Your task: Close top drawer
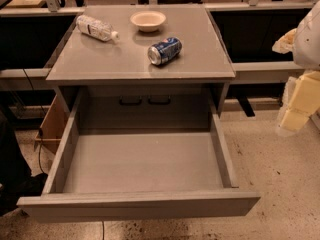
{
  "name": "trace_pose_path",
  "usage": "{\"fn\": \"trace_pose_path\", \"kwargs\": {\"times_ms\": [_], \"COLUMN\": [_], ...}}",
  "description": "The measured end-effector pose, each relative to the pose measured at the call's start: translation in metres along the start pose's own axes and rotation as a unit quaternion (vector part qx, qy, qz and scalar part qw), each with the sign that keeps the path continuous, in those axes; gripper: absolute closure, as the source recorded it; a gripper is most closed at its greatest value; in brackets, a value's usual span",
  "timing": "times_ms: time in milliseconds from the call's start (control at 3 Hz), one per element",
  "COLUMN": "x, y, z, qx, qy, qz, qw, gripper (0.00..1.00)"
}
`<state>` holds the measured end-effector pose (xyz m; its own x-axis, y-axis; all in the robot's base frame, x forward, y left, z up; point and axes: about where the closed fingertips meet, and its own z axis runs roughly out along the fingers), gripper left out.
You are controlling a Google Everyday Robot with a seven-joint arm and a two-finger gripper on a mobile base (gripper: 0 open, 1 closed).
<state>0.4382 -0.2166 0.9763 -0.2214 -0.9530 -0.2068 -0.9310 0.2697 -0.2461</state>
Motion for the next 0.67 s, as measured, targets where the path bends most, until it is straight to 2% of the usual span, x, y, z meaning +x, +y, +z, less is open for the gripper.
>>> {"fn": "trace_pose_path", "kwargs": {"times_ms": [333,667], "x": [0.000,0.000], "y": [0.000,0.010], "z": [0.000,0.023], "qx": [0.000,-0.010], "qy": [0.000,-0.005], "qz": [0.000,0.010], "qw": [1.0000,0.9999], "gripper": [0.00,0.00]}}
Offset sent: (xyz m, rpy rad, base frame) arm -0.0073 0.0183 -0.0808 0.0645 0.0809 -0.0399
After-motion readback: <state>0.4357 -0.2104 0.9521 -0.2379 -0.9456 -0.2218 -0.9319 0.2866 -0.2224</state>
